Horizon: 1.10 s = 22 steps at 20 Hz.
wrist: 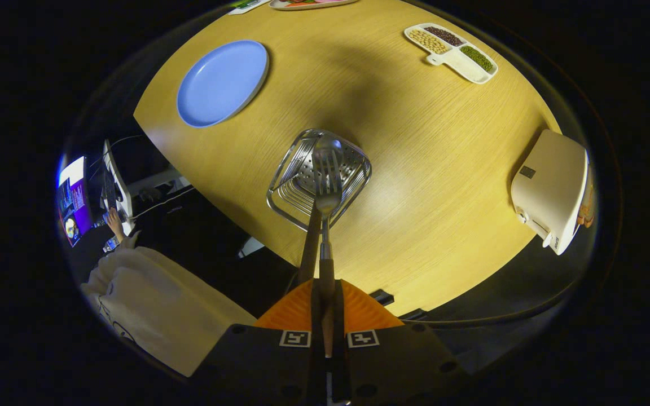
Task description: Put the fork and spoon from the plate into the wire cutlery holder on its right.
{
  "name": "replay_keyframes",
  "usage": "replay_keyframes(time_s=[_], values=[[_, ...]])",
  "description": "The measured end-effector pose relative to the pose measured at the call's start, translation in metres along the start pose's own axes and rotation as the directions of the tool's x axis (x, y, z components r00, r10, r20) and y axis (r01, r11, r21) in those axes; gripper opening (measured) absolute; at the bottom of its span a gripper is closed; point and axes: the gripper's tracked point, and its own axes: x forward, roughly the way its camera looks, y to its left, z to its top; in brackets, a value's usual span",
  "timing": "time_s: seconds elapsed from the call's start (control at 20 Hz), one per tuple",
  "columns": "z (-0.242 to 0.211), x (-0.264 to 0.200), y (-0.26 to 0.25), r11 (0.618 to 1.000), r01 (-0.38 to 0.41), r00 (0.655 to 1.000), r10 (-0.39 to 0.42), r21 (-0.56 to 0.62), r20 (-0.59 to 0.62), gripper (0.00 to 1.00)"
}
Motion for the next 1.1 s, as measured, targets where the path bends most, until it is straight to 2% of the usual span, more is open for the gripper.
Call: replay_keyframes(time_s=[0.4, 0.5, 0.55, 0.6, 0.65, 0.8, 0.85, 1.0, 1.1], values=[[0.019, 0.009, 0.007, 0.998, -0.048, 0.998, 0.050, 0.051, -0.033, 0.12], [0.026, 0.006, 0.007, 0.997, -0.051, 0.999, 0.051, 0.065, 0.003, 0.21], [0.029, 0.003, 0.012, 0.995, -0.068, 0.997, 0.066, 0.077, 0.029, 0.38], [0.032, -0.001, 0.016, 0.992, -0.090, 0.995, 0.085, 0.086, 0.057, 0.50], [0.035, -0.005, 0.018, 0.991, -0.098, 0.992, 0.089, 0.093, 0.093, 0.68], [0.037, -0.019, 0.027, 0.987, -0.121, 0.976, 0.098, 0.107, 0.197, 0.86], [0.038, -0.023, 0.032, 0.985, -0.133, 0.966, 0.103, 0.114, 0.236, 0.98], [0.036, -0.048, 0.041, 0.978, -0.158, 0.927, 0.098, 0.139, 0.363, 1.00], [0.034, -0.066, 0.044, 0.972, -0.162, 0.887, 0.070, 0.167, 0.457, 1.00]])
